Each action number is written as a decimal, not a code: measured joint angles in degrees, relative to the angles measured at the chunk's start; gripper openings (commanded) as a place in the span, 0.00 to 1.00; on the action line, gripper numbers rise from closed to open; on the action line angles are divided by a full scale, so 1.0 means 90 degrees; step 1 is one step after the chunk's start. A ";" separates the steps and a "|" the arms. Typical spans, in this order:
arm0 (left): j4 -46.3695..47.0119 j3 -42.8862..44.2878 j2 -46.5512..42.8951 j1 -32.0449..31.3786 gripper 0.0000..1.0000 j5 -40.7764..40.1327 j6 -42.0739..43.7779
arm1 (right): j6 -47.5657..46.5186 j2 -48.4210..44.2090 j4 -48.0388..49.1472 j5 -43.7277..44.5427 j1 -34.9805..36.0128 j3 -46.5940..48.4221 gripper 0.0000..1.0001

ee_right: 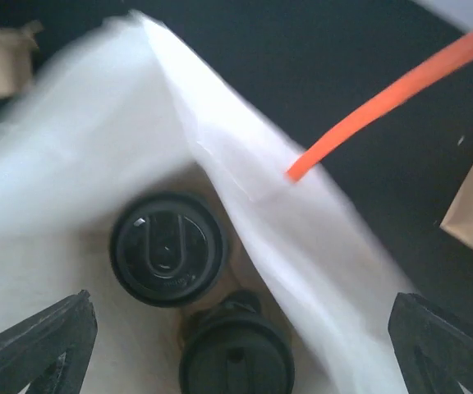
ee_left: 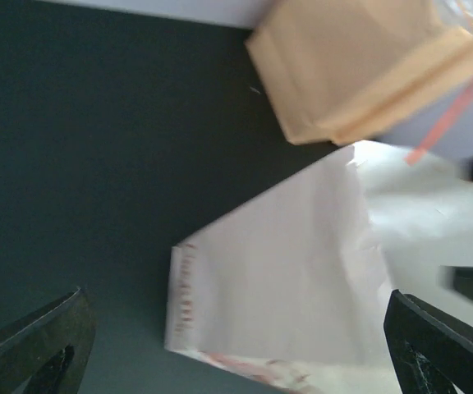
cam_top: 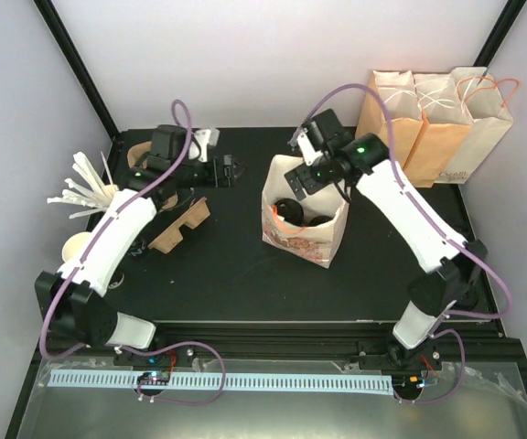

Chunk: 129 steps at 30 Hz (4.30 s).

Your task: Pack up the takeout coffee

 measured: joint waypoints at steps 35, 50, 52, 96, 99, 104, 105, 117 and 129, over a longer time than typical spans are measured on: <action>-0.2300 0.0180 -0.1066 0.4073 0.70 -0.6280 -0.0811 | 0.1212 -0.1875 0.1134 -0.0495 0.0017 0.1460 1.00; -0.2492 0.0163 -0.0338 0.4090 0.37 -0.5646 -0.1265 | 0.1416 -0.1513 0.1054 -0.0690 0.0017 0.1506 1.00; -0.2480 0.0163 -0.0282 0.4090 0.13 -0.5484 -0.1302 | 0.1443 -0.1515 0.1054 -0.0750 0.0017 0.1503 1.00; 0.0619 0.0818 -0.1727 0.1967 0.02 0.1175 -0.1681 | 0.1664 -0.2659 0.1644 -0.0945 0.0017 -0.0236 1.00; 0.0634 0.1163 -0.1324 0.1452 0.02 0.1610 -0.1416 | 0.1639 -0.2688 0.1649 -0.0806 0.0017 -0.0245 1.00; -0.0175 0.2135 -0.0554 0.0811 0.02 0.1860 -0.0646 | 0.1554 -0.2805 0.1700 -0.0389 0.0017 -0.0301 1.00; -0.0413 0.2404 -0.0350 0.0665 0.01 0.1824 -0.0459 | 0.1540 -0.2849 0.1712 -0.0301 0.0017 -0.0323 1.00; -0.2679 0.4155 0.1246 -0.0646 0.99 0.0058 0.1107 | 0.1416 -0.2956 0.1814 0.0002 0.0017 -0.0376 1.00; -0.2667 0.1746 -0.0549 0.2591 0.99 -0.2341 0.0017 | 0.1326 -0.2596 0.1800 -0.0012 0.0017 -0.0102 1.00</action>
